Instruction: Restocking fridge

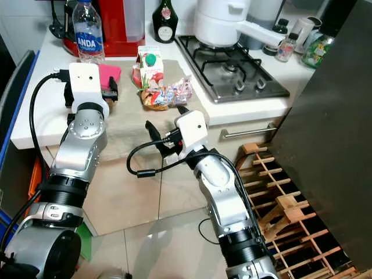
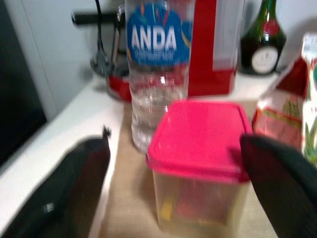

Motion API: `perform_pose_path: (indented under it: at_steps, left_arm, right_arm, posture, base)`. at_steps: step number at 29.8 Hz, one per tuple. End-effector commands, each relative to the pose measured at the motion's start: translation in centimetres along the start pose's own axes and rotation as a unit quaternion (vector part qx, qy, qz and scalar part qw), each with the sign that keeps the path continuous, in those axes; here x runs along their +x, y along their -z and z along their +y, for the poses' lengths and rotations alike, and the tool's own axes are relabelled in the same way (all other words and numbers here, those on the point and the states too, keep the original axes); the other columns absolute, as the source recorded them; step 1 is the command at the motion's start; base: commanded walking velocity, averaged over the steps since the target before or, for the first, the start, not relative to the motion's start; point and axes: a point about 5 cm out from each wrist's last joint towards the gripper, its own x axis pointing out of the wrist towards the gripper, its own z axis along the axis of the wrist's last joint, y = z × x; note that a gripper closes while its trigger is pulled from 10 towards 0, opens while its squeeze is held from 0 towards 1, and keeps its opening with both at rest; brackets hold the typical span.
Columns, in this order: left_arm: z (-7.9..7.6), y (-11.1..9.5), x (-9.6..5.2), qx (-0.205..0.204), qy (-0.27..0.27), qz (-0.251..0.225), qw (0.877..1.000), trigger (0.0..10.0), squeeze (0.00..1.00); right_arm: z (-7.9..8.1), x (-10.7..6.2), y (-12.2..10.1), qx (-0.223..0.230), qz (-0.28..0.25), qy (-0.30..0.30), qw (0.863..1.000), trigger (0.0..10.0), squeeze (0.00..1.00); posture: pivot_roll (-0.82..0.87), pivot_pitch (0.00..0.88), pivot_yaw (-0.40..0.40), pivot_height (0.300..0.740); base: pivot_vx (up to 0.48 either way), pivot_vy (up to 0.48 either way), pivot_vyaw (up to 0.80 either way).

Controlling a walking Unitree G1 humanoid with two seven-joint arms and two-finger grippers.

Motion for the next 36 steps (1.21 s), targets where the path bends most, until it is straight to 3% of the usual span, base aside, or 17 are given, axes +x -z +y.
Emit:
perform_pose_path:
  at_steps: [1, 6, 12, 17, 23, 27, 32, 34, 36]
  left_arm:
    - [-0.4, 1.2, 0.0, 0.000, 0.000, 0.029, 1.000, 10.0, 0.00]
    - [-1.6, 1.0, 0.3, -0.029, 0.045, 0.020, 0.998, 10.0, 0.00]
    - [-1.4, 0.9, 0.9, -0.030, 0.057, 0.011, 0.998, 10.0, 0.00]
    - [-1.0, 1.0, 1.2, -0.004, 0.063, 0.003, 0.998, 10.0, 0.00]
    - [-0.2, 0.4, 1.6, 0.067, 0.068, -0.040, 0.995, 10.0, 0.00]
    - [0.2, 0.1, 1.7, 0.087, 0.071, -0.056, 0.992, 10.0, 0.00]
    - [0.8, -0.3, 1.5, 0.064, 0.074, -0.065, 0.993, 10.0, 0.00]
    - [1.0, -1.4, 1.3, 0.013, 0.108, -0.096, 0.989, 10.0, 0.00]
    - [1.1, -1.5, 1.3, 0.011, 0.111, -0.098, 0.989, 10.0, 0.00]
  right_arm:
    - [-0.1, -0.1, -0.4, -0.004, -0.004, 0.003, 1.000, 10.0, 0.00]
    - [0.0, -0.1, -0.4, -0.002, -0.001, 0.001, 1.000, 10.0, 0.00]
    - [0.1, -0.3, -0.4, -0.001, 0.002, 0.001, 1.000, 10.0, 0.00]
    - [0.1, -0.5, -0.4, -0.001, 0.004, 0.002, 1.000, 10.0, 0.00]
    - [-0.1, -0.5, -0.4, -0.005, 0.007, 0.004, 1.000, 10.0, 0.00]
    - [-0.1, -0.5, -0.4, -0.005, 0.008, 0.003, 1.000, 10.0, 0.00]
    - [0.0, -0.4, -0.4, -0.003, 0.009, 0.001, 1.000, 10.0, 0.00]
    - [-0.1, -0.3, -0.4, -0.003, 0.008, 0.001, 1.000, 10.0, 0.00]
    - [-0.1, -0.3, -0.4, -0.003, 0.008, 0.001, 1.000, 10.0, 0.00]
  posture:
    - [0.04, 0.000, -0.063, 0.740]
    - [0.04, 0.000, -0.069, 0.740]
    - [0.03, 0.000, -0.067, 0.740]
    - [0.02, 0.000, -0.068, 0.740]
    - [0.02, 0.000, -0.068, 0.740]
    - [0.03, 0.000, -0.069, 0.740]
    - [0.03, 0.000, -0.072, 0.740]
    - [0.04, 0.000, -0.076, 0.740]
    - [0.04, 0.000, -0.076, 0.740]
  base:
    - [0.000, 0.000, 0.00]
    - [0.000, 0.000, 0.00]
    - [0.000, 0.000, 0.00]
    - [0.000, 0.000, 0.00]
    - [0.000, 0.000, 0.00]
    - [0.000, 0.000, 0.00]
    - [0.000, 0.000, 0.00]
    - [0.000, 0.000, 0.00]
    - [0.000, 0.000, 0.00]
